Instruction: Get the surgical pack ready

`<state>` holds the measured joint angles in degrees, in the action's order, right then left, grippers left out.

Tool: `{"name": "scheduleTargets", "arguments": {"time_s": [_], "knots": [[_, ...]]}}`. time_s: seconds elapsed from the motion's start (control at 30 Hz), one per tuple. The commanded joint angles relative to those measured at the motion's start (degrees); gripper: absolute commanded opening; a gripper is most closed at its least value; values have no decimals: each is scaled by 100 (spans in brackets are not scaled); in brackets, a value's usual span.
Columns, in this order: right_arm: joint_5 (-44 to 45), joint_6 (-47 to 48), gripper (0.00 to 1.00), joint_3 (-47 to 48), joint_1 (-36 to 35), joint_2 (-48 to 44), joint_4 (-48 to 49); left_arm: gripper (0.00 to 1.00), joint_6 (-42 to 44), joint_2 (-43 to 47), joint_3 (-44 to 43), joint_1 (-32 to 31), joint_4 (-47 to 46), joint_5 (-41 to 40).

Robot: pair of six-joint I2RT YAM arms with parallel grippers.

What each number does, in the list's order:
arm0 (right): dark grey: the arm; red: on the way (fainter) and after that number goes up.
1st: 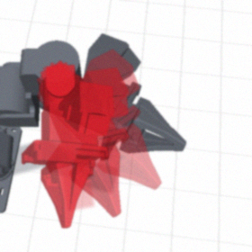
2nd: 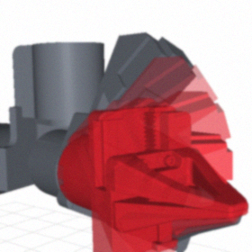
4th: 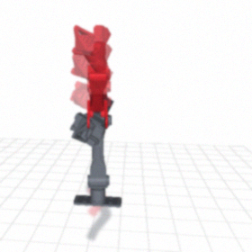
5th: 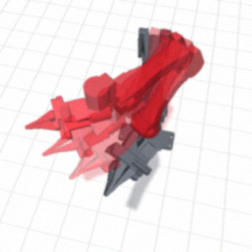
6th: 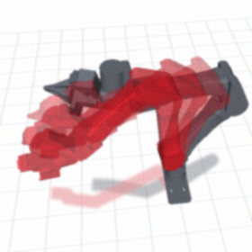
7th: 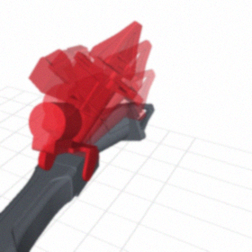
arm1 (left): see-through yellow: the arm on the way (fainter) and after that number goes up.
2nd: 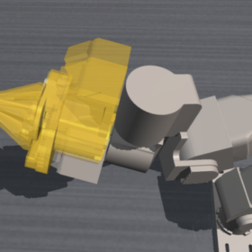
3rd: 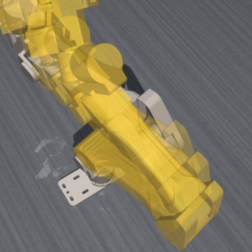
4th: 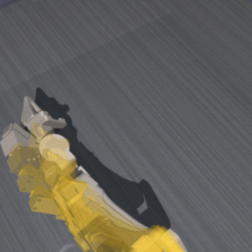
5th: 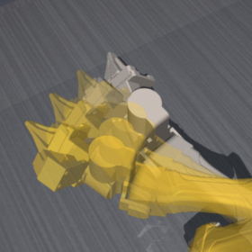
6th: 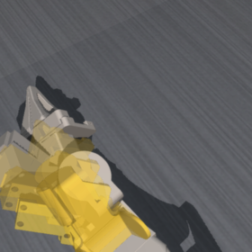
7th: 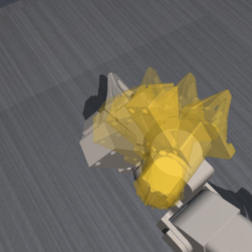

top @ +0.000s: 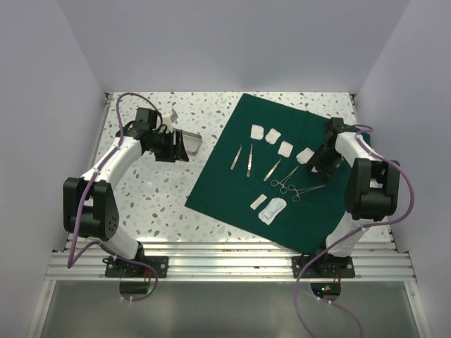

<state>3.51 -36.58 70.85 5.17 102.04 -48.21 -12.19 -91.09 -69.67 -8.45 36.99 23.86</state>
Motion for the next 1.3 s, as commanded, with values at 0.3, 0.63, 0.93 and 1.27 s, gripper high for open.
{"name": "scheduleTargets", "arguments": {"time_s": [0.3,0.63,0.93,1.27], "knots": [[212,318,52,939,89,641,267,61,199,12,-231,-25,-17,268],[221,327,52,922,327,853,382,61,261,21,-319,-25,80,304],[36,397,52,825,459,887,523,61,234,-58,-319,-25,54,400],[-96,405,14,904,494,976,760,61,217,-23,-267,-25,71,488]]}}
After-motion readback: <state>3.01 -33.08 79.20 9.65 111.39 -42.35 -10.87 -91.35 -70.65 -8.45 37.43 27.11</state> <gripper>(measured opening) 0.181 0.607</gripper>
